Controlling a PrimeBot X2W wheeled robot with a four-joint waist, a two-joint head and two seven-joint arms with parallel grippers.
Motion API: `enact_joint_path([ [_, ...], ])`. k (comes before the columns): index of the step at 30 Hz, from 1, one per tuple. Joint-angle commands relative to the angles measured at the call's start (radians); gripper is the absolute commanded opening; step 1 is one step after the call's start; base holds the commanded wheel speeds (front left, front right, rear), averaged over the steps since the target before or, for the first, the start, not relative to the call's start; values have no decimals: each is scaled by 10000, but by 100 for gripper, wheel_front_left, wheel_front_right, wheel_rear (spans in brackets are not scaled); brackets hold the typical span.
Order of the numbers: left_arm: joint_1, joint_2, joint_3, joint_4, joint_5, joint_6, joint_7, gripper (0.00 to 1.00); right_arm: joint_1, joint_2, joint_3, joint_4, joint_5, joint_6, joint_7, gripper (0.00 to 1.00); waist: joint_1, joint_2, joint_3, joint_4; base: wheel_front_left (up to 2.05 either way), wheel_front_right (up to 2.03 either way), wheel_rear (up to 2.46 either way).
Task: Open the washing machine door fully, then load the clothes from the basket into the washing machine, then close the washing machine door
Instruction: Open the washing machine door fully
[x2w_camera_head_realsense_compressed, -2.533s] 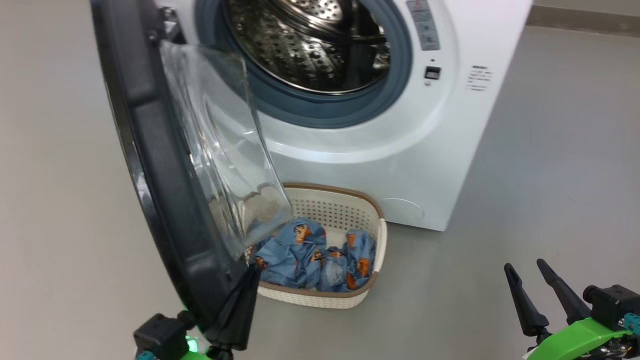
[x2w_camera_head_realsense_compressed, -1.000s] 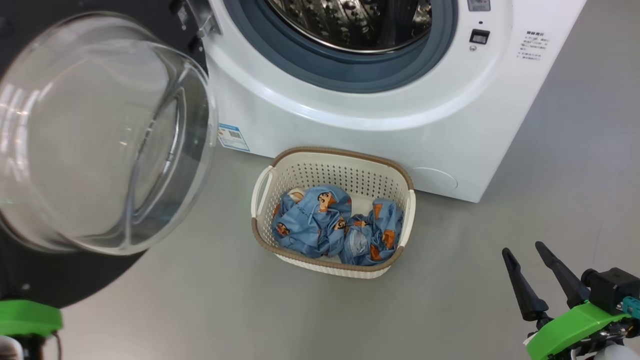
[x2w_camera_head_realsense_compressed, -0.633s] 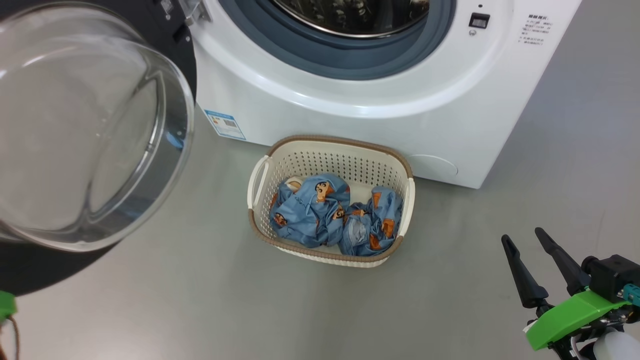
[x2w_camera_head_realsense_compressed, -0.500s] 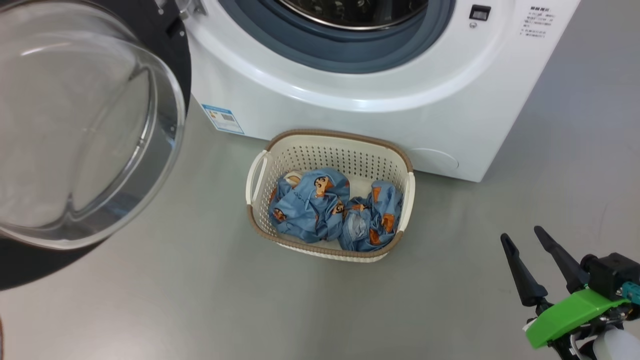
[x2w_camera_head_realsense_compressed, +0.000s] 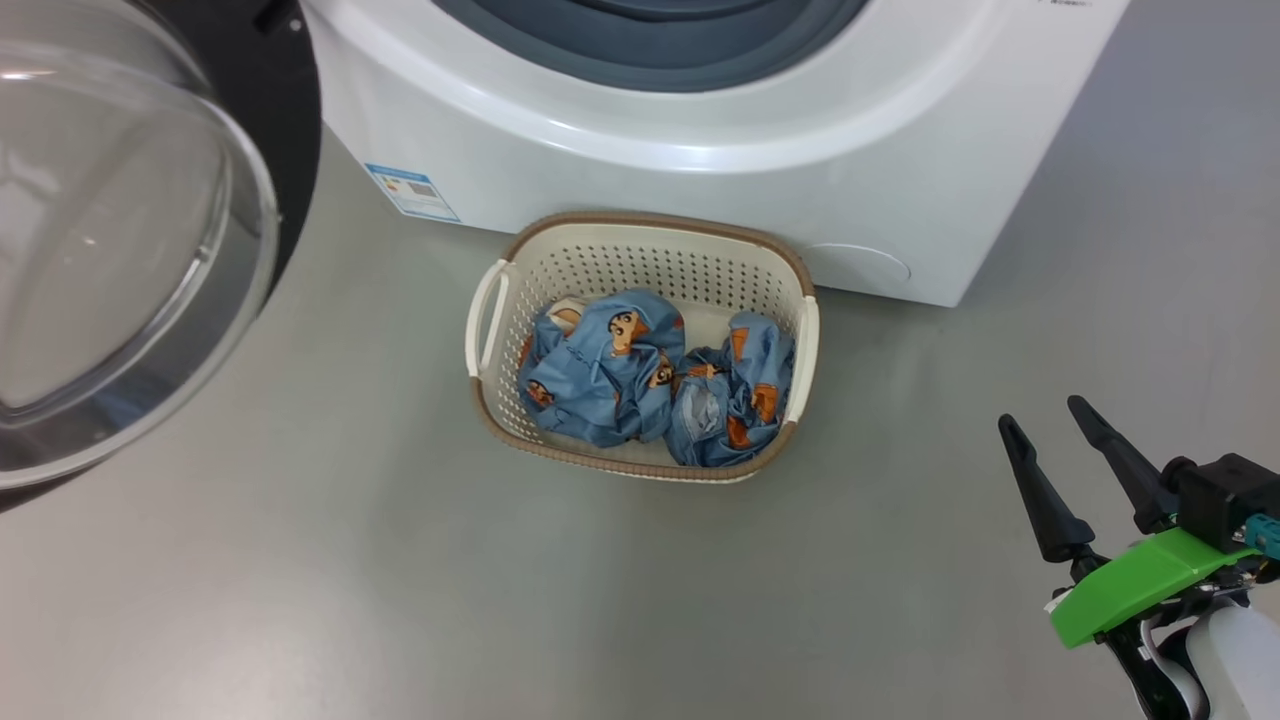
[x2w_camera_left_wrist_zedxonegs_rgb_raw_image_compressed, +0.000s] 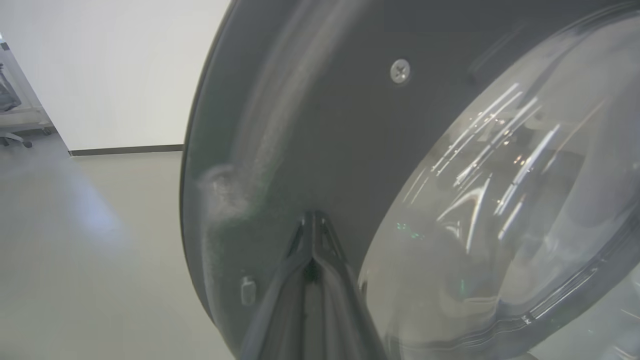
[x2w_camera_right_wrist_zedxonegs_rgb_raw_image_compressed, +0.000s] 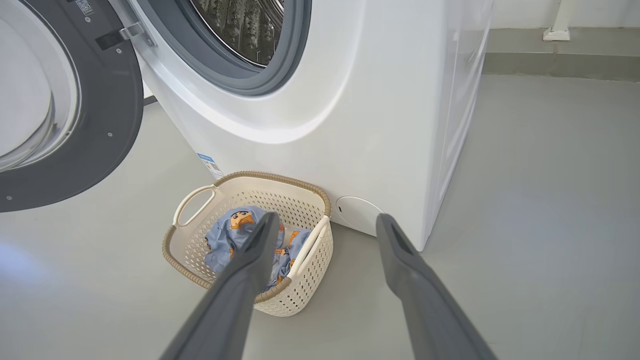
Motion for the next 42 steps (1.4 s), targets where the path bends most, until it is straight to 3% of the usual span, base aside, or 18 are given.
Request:
enact_joint_path([
  [1,-337,990,382,28,155,3,-60,0,-95,-132,272,-207,-142,16,-120,100,0,0,139,-126,0,0,0],
  [11,-896,1239,668,633,685,-149,-60,0,-266,-162,246,-186,-180,16,-120,100,0,0,226,-334,0,0,0],
  [16,-622,887,769,222,750,-268,-60,0,-166,-81,201,-143,-166,16,-120,100,0,0,-19,-349,0,0,0],
  [28,1213,-700,612,-1835,411,-482,-61,2,355,110,70,-132,-6,16,-120,100,0,0,-959,-182,0,0,0],
  [35,2608,-1279,-504,-3058,-280,-486,-61,36,754,196,-61,-91,160,16,-120,100,0,0,-1562,-48,0,0,0],
  [40,3519,-1533,-1320,-3754,-637,-487,-61,49,1089,282,-169,-120,247,16,-120,100,0,0,-1938,-53,0,0,0],
  [42,3797,-1575,-1639,-4019,-781,-487,-61,67,1198,293,-218,-147,293,16,-120,100,0,0,-2025,-83,0,0,0],
])
